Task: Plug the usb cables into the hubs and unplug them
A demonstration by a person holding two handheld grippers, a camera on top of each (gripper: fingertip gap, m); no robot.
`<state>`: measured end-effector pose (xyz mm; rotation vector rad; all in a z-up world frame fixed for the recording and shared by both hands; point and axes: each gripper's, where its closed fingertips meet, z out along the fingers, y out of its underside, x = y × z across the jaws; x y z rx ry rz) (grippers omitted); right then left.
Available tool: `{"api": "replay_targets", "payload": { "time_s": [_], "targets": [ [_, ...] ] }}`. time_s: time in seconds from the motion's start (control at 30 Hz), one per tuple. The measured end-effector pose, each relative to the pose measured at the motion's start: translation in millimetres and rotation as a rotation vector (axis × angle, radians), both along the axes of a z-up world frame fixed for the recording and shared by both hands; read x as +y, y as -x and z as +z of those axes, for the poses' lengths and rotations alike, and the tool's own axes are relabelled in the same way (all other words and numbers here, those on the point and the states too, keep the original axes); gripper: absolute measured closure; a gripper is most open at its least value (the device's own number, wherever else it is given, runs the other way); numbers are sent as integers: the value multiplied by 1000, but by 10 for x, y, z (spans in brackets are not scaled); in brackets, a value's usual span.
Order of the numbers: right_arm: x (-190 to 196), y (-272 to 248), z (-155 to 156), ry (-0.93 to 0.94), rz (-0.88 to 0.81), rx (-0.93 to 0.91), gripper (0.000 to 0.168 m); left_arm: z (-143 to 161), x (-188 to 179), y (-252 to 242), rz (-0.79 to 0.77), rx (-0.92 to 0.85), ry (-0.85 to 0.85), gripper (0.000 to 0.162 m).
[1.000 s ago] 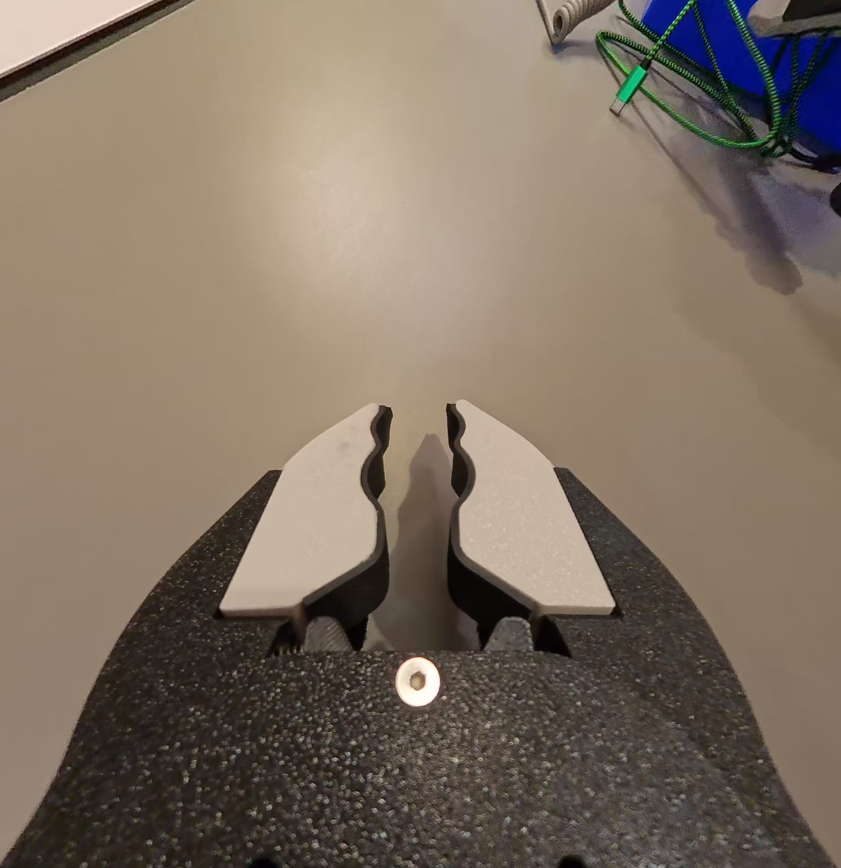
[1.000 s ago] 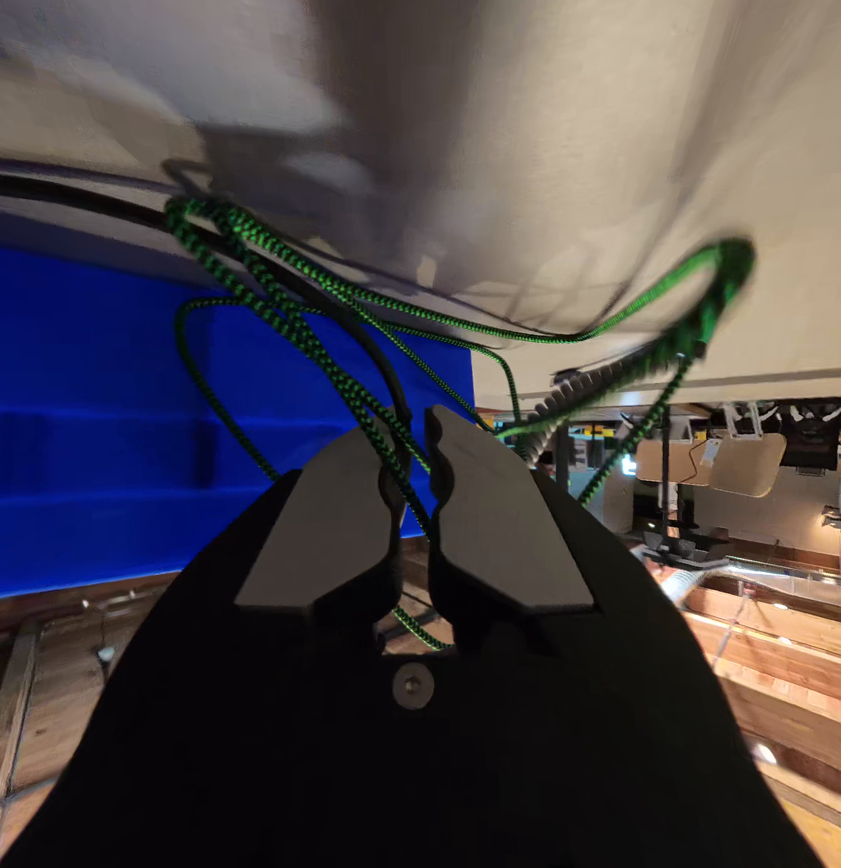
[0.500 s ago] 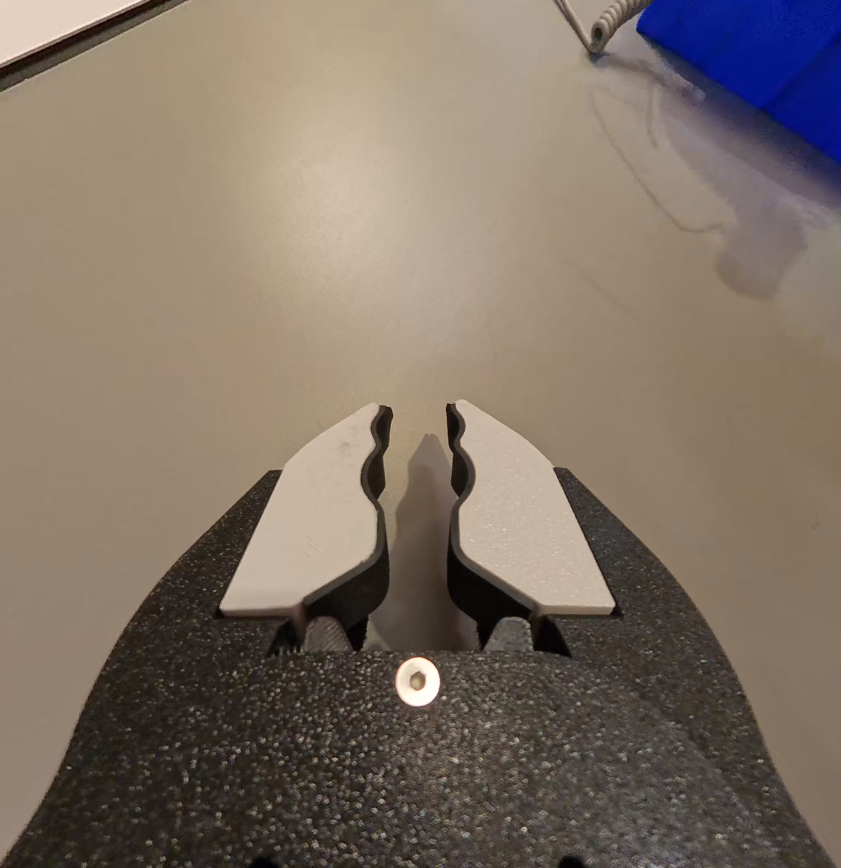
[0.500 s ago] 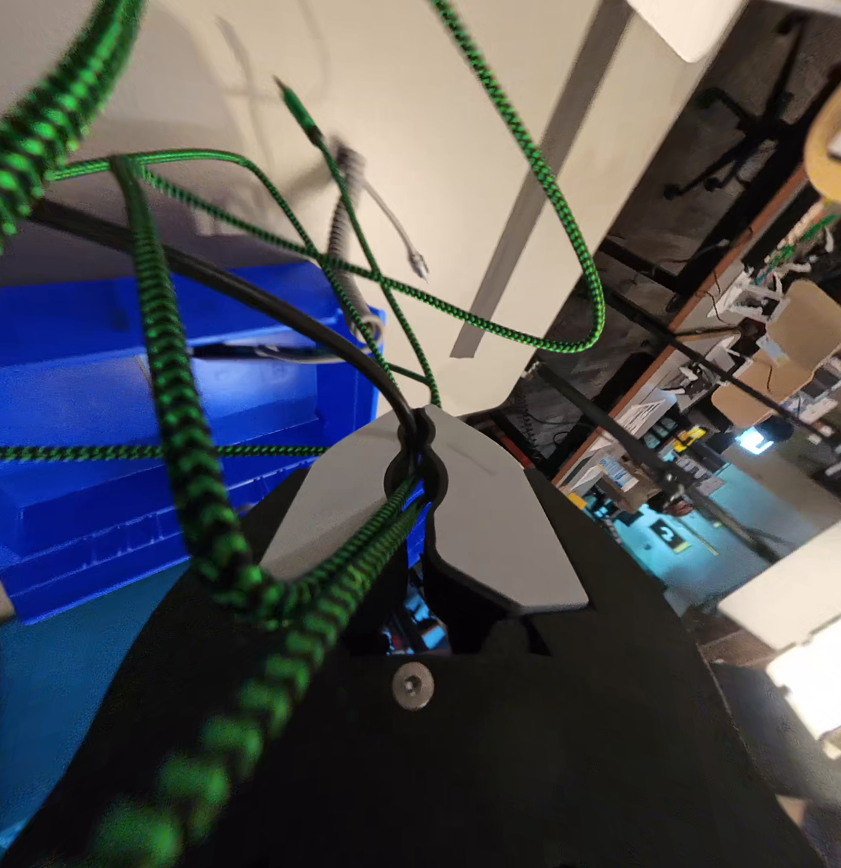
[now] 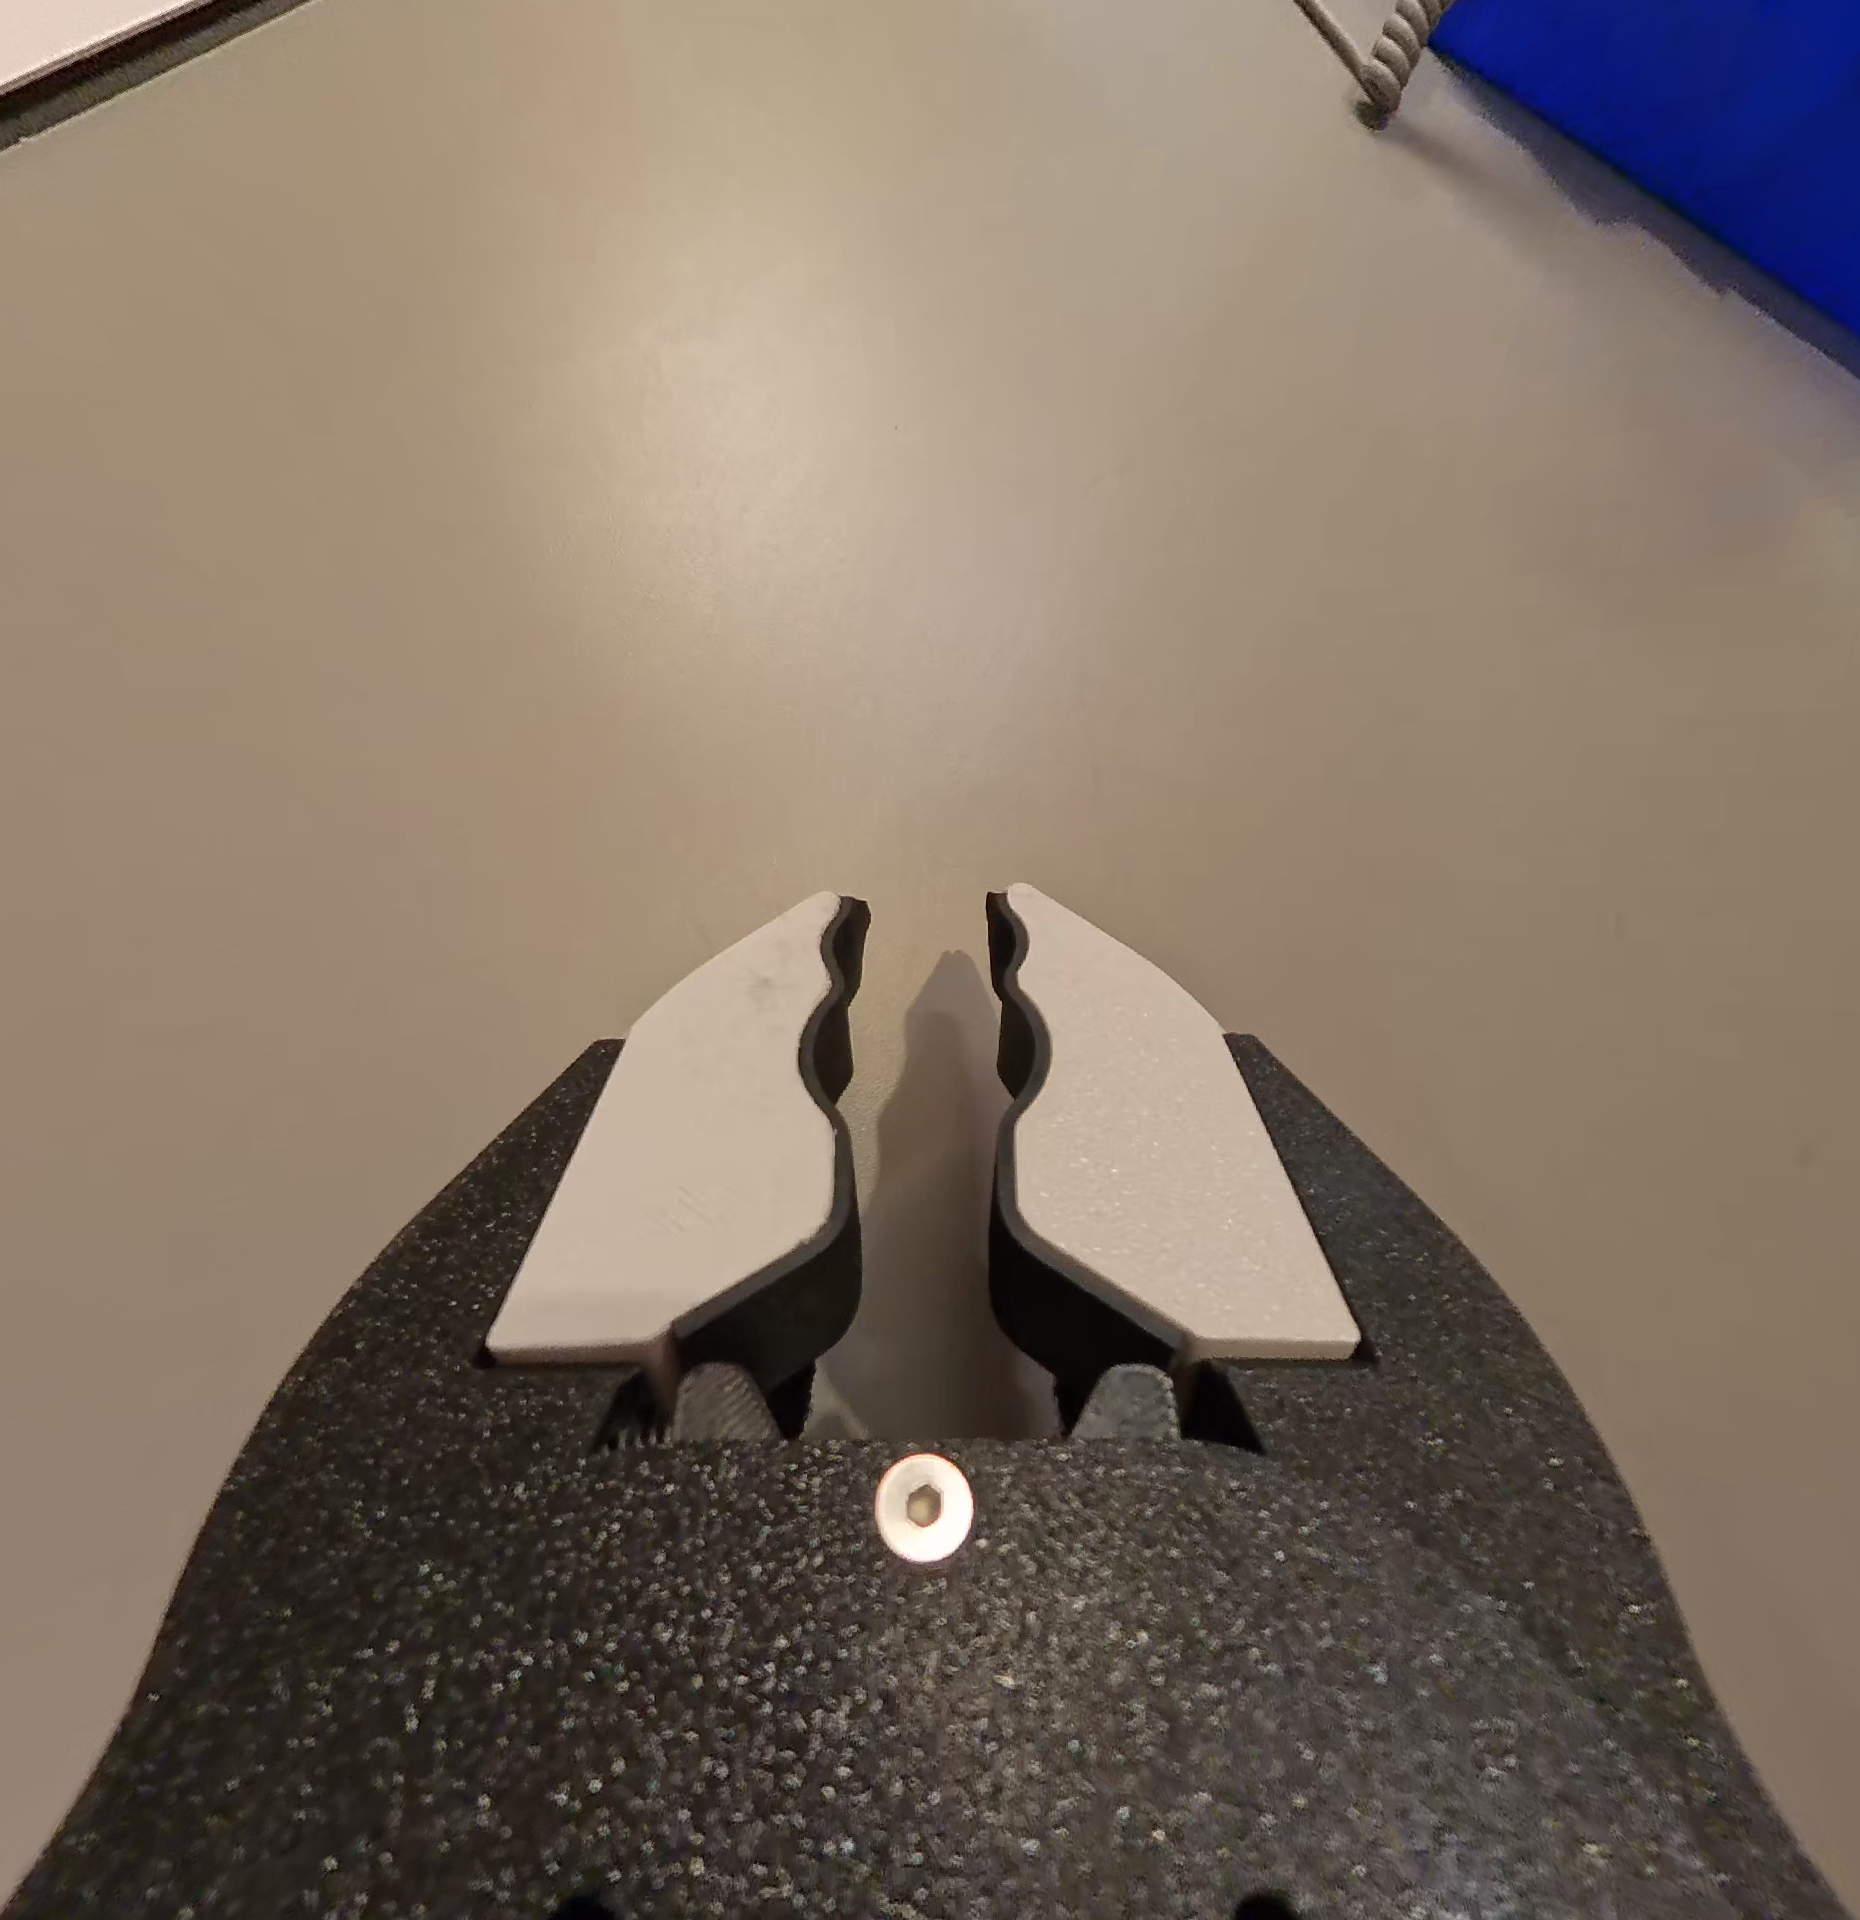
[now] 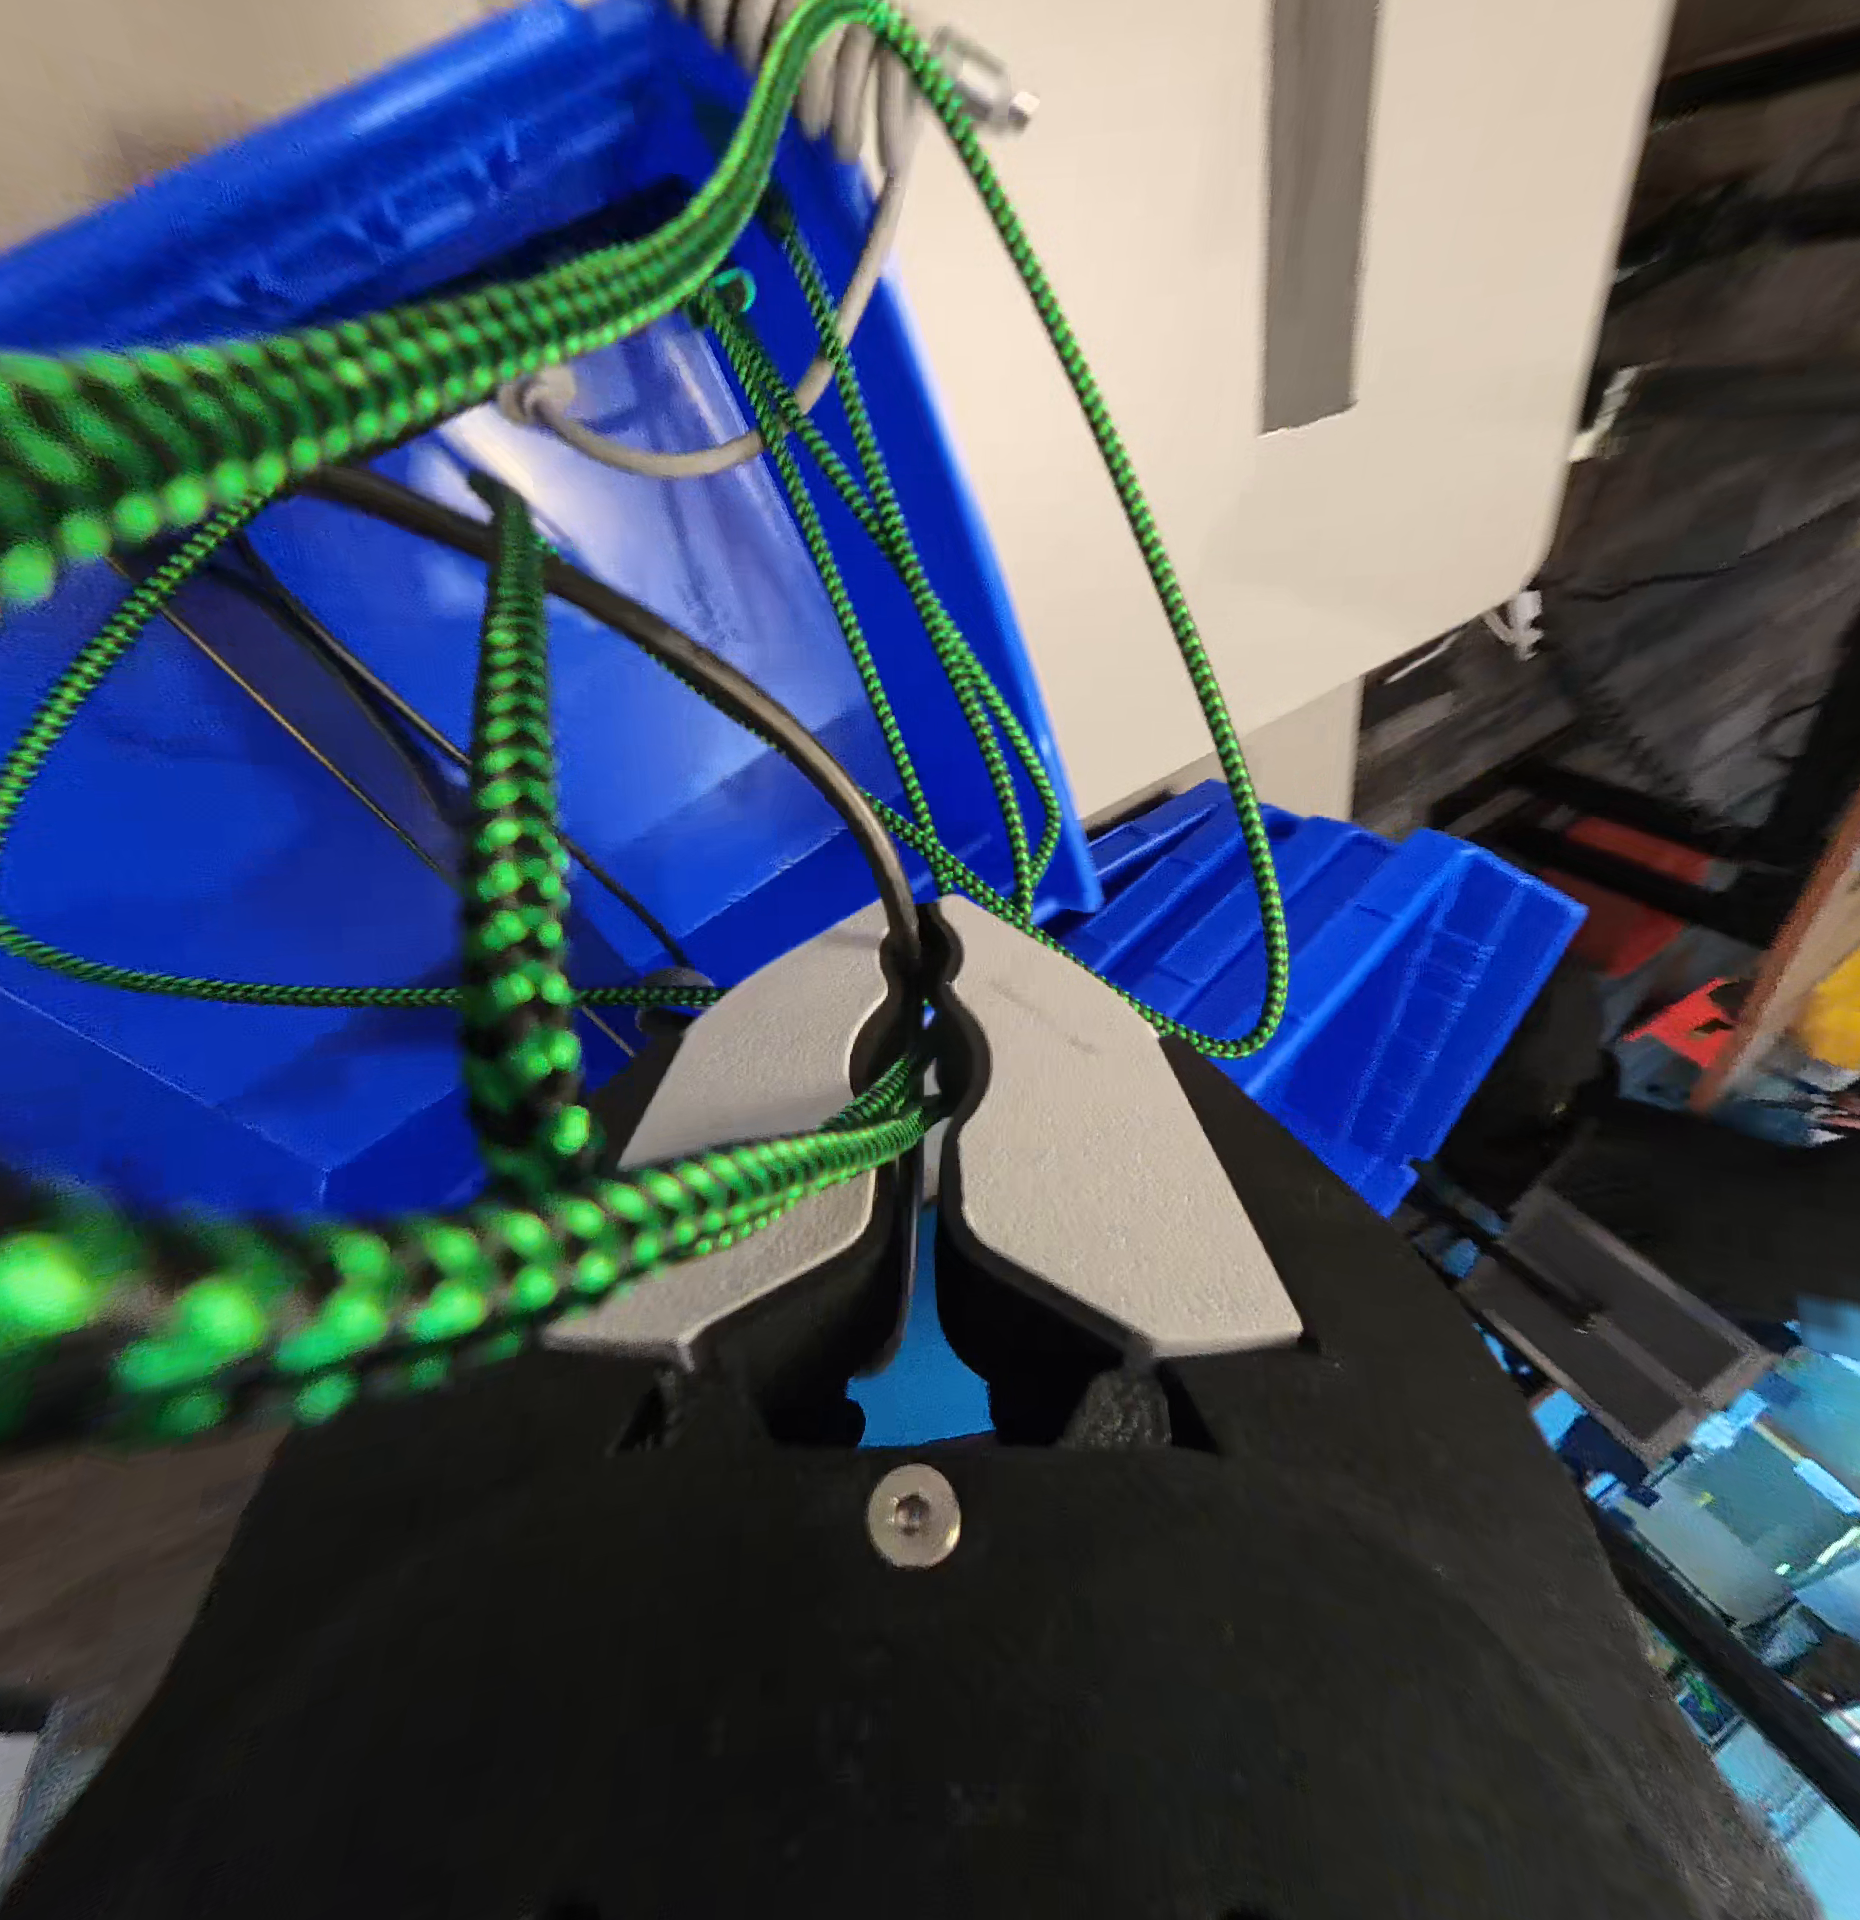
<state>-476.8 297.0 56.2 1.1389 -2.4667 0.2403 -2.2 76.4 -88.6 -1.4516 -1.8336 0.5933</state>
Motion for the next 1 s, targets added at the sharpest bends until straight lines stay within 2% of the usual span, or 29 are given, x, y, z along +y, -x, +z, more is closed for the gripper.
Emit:
{"api": "replay_targets", "payload": {
  "time_s": [0.27,0.4,0.5,0.6,0.7,0.83,1.0],
  "targets": [
    [111,169,-870,-297,-62,36,168,-11,16,-4,-8,-5,-7,139],
    [104,187,-1085,-364,-36,103,162,-12,23,-7,-12,-6,-10,139],
    [-11,18,-969,-294,-44,17,131,-16,26,-7,-14,-8,-13,139],
    [-110,-92,-722,-197,-64,-71,118,-18,30,-7,-17,-10,-15,138],
    [-172,-85,-427,-99,-67,-75,112,-23,34,-6,-19,-14,-13,138],
    [-182,39,-48,39,-51,36,110,-31,39,-4,-21,-19,-9,139],
    [84,72,197,139,-3,196,110,-42,43,0,-24,-26,-5,138]
  ]
}}
